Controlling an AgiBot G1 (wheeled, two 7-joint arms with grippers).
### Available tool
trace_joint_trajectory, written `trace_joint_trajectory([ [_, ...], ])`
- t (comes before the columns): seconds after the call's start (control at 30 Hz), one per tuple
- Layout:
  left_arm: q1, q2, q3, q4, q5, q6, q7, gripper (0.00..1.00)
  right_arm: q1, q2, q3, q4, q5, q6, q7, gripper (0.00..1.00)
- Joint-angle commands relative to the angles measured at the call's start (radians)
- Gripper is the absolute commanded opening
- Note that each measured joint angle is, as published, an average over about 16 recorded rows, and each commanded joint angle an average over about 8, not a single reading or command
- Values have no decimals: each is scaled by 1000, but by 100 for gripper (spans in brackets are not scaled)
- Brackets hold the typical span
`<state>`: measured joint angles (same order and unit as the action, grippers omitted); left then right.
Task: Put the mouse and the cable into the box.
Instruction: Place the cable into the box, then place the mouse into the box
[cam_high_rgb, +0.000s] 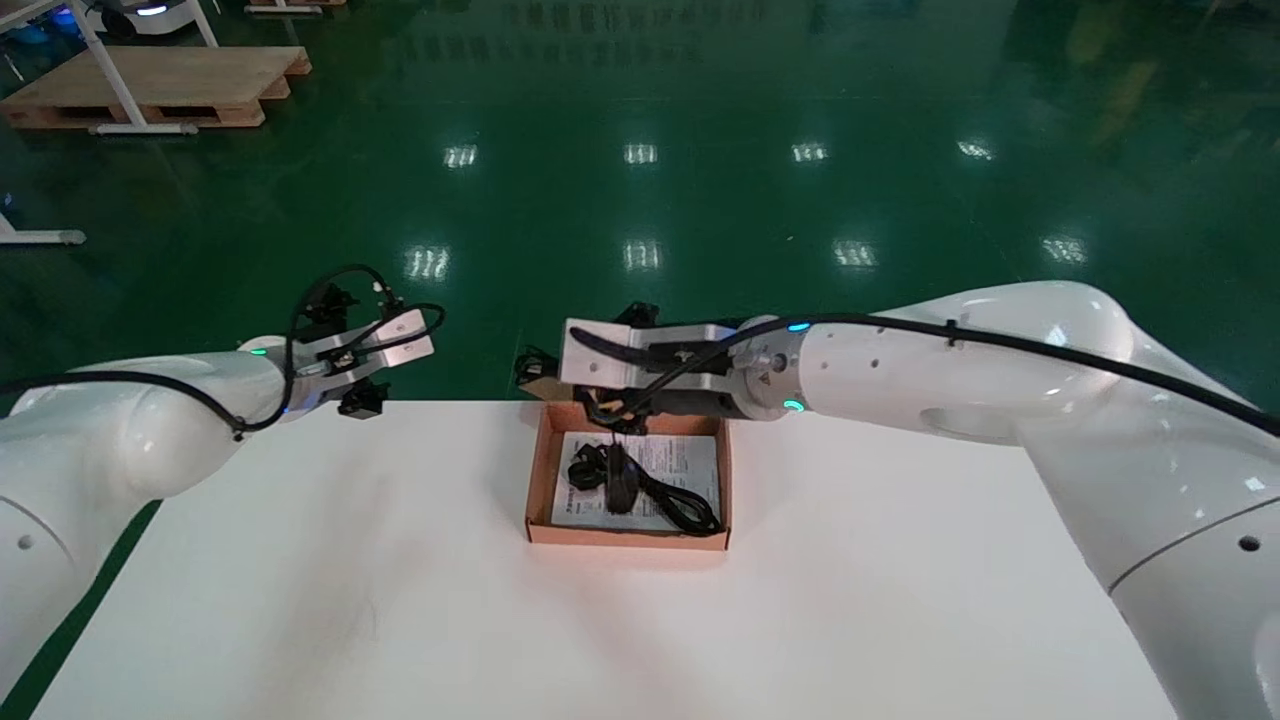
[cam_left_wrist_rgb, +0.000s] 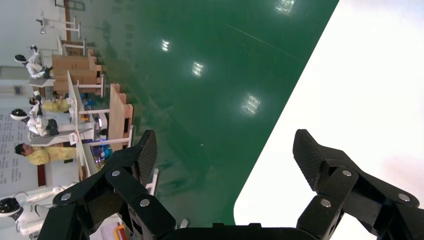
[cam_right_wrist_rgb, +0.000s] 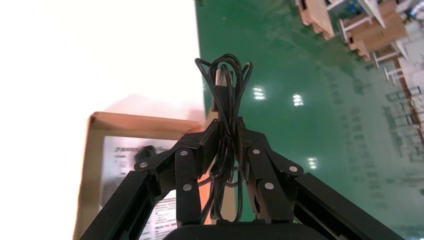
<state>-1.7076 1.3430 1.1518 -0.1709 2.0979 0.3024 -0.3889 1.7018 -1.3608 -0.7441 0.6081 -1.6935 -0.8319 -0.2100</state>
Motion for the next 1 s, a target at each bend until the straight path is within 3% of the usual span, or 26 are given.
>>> trace_joint_trajectory([
  [0.03,0,0,3,-2,5,1,-9,100,-7,-8,-32,12,18,3,-13,0],
  [0.3,1,-2,16,-11,22,3,-40,100,-26,-10,-194,-17,41,149,57,0],
  [0.37,1,-2,18,-12,26,3,-46,100,-32,-10,-223,-29,47,174,80,7],
  [0.57,0,-3,23,-13,32,3,-56,100,-42,-10,-267,-51,75,199,120,81],
  [0.63,0,-3,24,-13,33,3,-56,100,-44,-10,-270,-54,80,200,122,100],
  [1.0,1,-3,22,-14,30,4,-53,100,-40,-7,-254,-46,68,193,109,100],
])
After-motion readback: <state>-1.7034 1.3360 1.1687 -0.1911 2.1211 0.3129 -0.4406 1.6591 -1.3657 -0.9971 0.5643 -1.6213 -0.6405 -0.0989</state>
